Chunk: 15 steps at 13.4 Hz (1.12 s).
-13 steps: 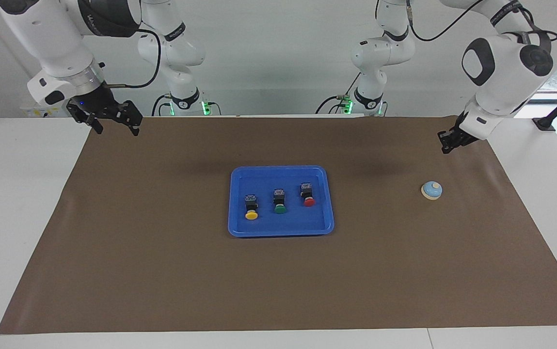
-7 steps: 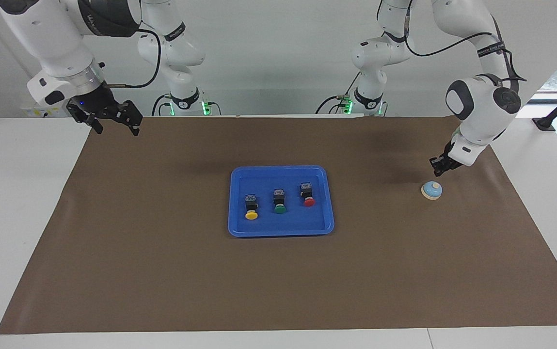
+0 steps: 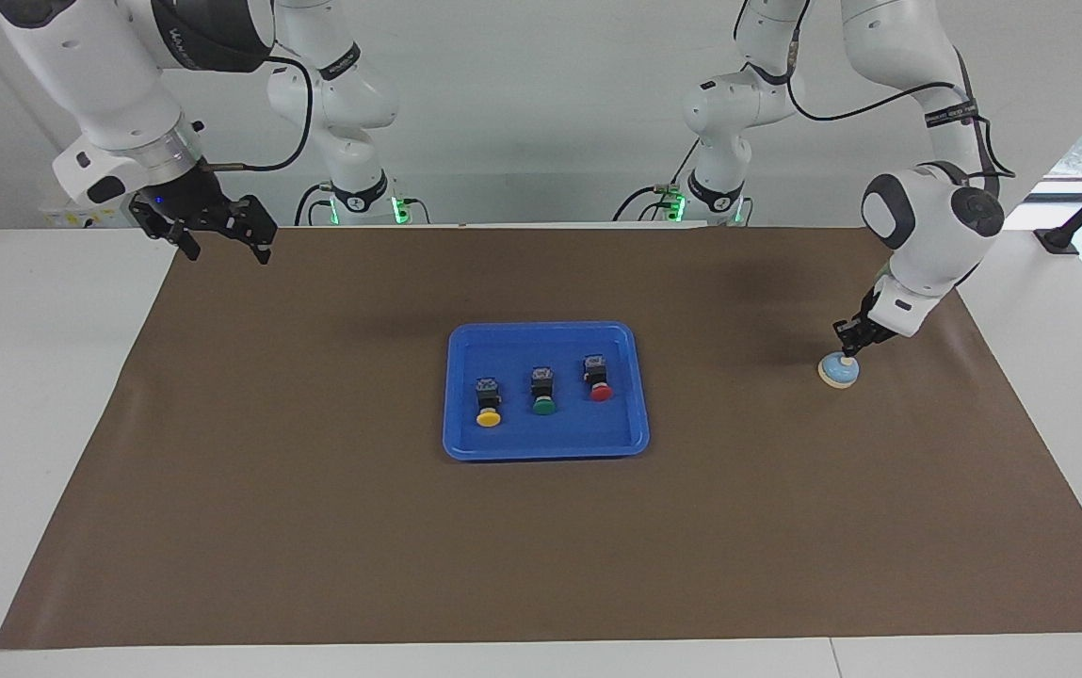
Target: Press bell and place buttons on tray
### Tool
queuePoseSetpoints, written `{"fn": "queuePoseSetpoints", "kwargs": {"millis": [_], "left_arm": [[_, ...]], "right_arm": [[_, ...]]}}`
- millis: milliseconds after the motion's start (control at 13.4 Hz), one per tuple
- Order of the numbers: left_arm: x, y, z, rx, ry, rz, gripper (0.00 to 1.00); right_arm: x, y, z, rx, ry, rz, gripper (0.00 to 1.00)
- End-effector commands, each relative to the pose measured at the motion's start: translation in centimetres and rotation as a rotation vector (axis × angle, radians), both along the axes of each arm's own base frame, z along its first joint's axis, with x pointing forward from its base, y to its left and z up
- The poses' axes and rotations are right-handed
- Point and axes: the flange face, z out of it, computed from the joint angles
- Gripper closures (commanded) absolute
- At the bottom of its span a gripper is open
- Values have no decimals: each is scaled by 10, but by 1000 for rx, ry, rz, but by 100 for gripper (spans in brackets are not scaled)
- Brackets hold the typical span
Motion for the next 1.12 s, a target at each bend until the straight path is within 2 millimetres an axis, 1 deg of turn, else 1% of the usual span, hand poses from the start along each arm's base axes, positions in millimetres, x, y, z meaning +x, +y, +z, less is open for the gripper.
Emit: {"fn": "queuePoseSetpoints", "kwargs": {"millis": [0,75,149,224,299,374,448,523,598,672,747,822,897,971,1046], "left_arm": [[1,2,-24,-3,15,-14,100],[7,0,-18,-5,21,-17,100],[13,0,-1,-4,35,-18,100],[22,-3,27,-6,57,-24,73],[28,-12,58,-9,98,-40,1],[28,-17,77,-13,136,-48,0],[26,-23,109,-9,129,-50,0],[15,-39,142,-2,124,-73,0],[5,-44,173,4,89,-81,0],[0,-45,189,5,94,-83,0],[2,-48,206,4,103,-92,0],[4,-58,215,5,104,-108,0],[3,-65,217,4,101,-122,0],[5,-80,214,1,87,-146,0],[5,-83,216,-1,87,-151,0]], "right_arm": [[-5,-1,1,-1,3,15,0],[-5,-2,1,-1,3,12,0],[-5,-1,1,-1,3,15,0],[-5,-1,1,-1,3,14,0],[-5,-1,1,-1,3,14,0],[-5,-1,1,-1,3,14,0],[-5,-1,1,-1,3,14,0],[-5,-1,1,-1,3,14,0],[-5,-1,1,-1,3,14,0],[-5,-1,1,-1,3,14,0],[-5,-1,1,-1,3,14,0],[-5,-2,1,-1,3,12,0],[-5,-1,1,-1,3,14,0],[-5,-1,1,-1,3,14,0],[-5,-1,1,-1,3,14,0]]}}
